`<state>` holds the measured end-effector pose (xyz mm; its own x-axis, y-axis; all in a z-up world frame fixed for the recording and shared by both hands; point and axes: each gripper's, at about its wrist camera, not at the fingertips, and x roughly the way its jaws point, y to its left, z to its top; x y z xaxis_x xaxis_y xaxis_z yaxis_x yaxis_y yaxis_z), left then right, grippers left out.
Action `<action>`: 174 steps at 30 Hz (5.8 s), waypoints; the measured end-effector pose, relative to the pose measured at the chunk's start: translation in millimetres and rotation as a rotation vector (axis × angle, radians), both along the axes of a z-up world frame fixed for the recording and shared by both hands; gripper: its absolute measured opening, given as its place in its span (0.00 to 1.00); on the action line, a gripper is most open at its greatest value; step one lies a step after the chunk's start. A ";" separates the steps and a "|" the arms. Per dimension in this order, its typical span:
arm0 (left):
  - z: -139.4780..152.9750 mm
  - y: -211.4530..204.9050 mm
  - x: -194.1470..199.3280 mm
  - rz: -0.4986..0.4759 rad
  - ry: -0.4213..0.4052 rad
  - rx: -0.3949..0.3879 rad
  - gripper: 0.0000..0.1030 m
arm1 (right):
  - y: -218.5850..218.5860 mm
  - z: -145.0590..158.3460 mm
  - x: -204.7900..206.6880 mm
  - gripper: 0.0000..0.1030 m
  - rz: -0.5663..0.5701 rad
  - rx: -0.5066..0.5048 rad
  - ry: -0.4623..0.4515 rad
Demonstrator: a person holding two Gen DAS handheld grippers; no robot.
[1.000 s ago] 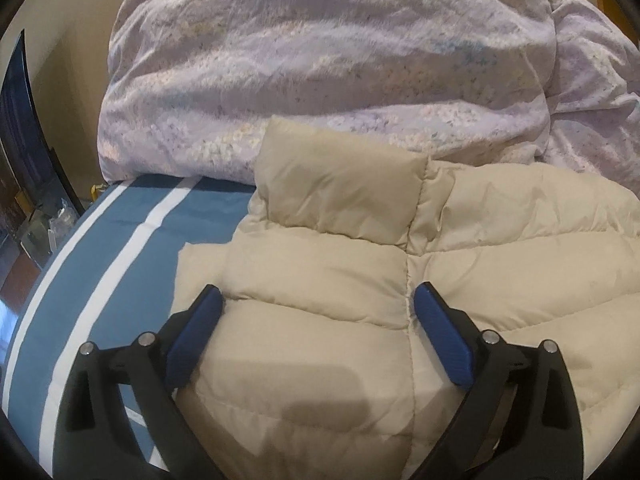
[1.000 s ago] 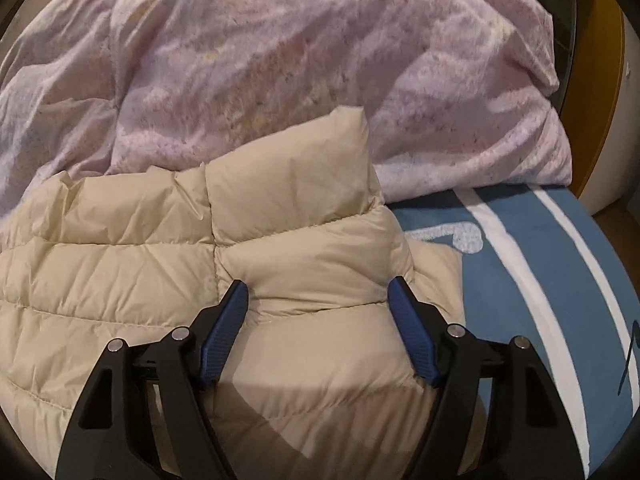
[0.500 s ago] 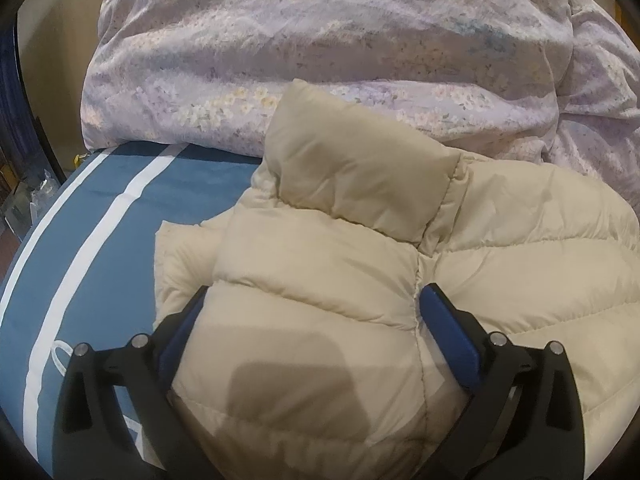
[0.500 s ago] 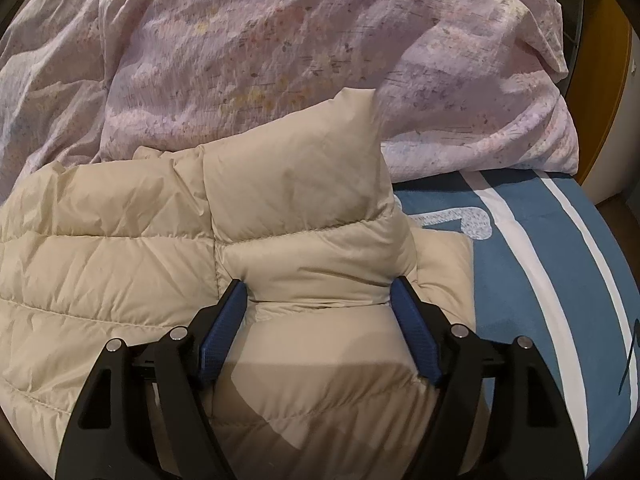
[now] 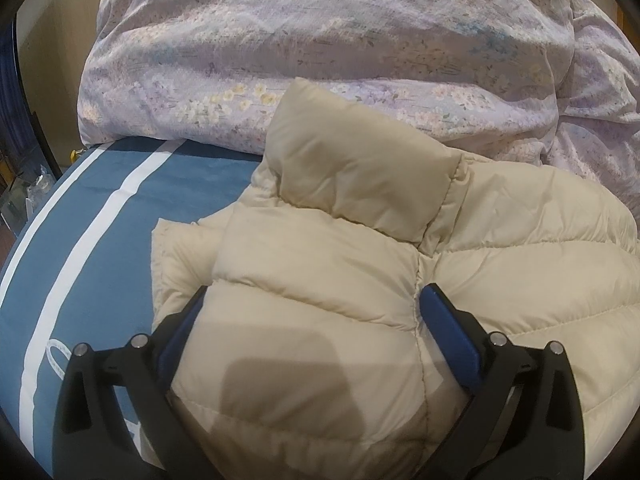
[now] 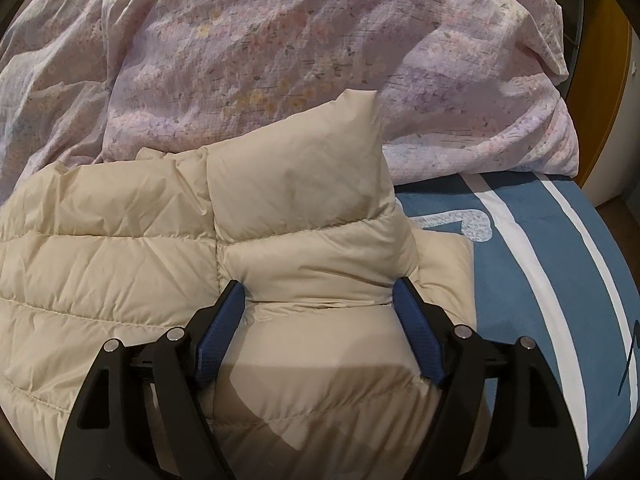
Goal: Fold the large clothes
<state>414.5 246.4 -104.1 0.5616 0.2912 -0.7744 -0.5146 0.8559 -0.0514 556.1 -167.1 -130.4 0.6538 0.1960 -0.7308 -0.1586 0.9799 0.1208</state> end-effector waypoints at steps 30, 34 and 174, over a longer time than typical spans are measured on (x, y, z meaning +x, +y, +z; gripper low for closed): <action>5.7 32.0 -134.1 0.071 -0.069 -0.332 0.95 | -97.2 5.7 -71.9 0.93 -0.012 0.327 0.169; 3.7 26.5 -134.5 0.057 -0.079 -0.353 0.91 | -97.7 -2.2 -74.0 0.84 0.005 0.359 0.196; 114.3 -294.9 -131.6 -0.510 -0.253 -0.652 0.15 | -28.2 -5.4 -266.6 0.51 0.242 0.251 -0.063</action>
<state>282.9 -48.5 10.2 0.6809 -0.5018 -0.5334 0.0173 0.7392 -0.6733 289.5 -195.4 -135.7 0.6086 0.5191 -0.6002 -0.3975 0.8540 0.3355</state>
